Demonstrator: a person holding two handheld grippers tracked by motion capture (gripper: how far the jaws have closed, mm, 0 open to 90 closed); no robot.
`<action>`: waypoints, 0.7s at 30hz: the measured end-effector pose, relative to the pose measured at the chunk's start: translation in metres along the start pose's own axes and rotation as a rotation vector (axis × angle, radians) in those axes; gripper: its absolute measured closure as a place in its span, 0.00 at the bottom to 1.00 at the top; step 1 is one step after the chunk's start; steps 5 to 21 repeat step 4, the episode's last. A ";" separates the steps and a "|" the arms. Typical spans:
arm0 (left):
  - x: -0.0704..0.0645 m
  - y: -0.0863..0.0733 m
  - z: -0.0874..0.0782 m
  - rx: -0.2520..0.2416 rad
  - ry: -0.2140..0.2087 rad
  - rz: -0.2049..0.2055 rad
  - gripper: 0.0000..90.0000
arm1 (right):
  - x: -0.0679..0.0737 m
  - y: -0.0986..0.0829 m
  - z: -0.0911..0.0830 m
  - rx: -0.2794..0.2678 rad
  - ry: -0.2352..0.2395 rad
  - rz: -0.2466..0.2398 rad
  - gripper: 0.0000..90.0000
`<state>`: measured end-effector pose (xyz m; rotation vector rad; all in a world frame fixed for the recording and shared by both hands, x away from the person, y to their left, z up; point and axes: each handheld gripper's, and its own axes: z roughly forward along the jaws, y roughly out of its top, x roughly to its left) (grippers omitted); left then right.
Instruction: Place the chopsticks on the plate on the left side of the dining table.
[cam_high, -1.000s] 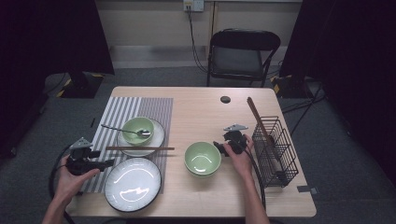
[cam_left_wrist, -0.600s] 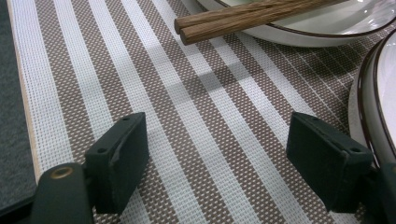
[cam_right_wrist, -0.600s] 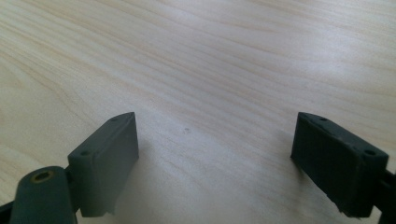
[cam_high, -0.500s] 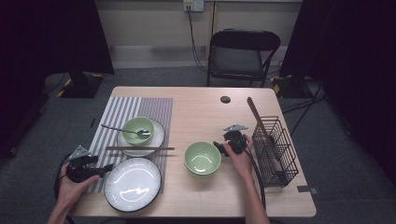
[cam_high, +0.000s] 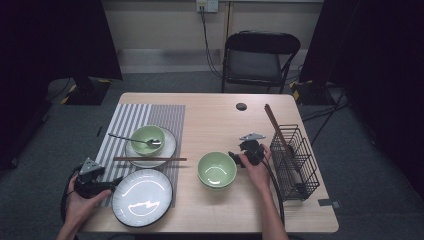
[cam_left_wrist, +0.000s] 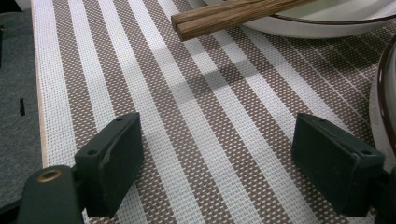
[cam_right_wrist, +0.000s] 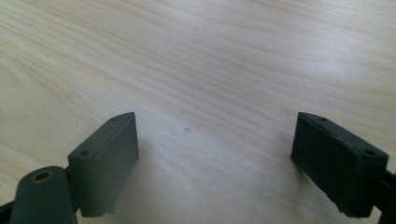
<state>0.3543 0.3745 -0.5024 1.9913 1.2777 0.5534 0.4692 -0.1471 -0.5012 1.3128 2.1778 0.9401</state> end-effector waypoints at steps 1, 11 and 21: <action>0.000 0.000 0.000 0.000 0.000 0.000 0.18 | 0.000 0.000 0.000 0.000 0.000 0.000 0.16; 0.000 0.000 0.000 0.000 0.000 -0.001 0.18 | 0.000 0.000 0.000 -0.001 0.000 0.001 0.16; 0.000 0.000 0.000 0.000 0.000 -0.001 0.18 | 0.000 0.000 0.000 -0.001 0.000 0.001 0.16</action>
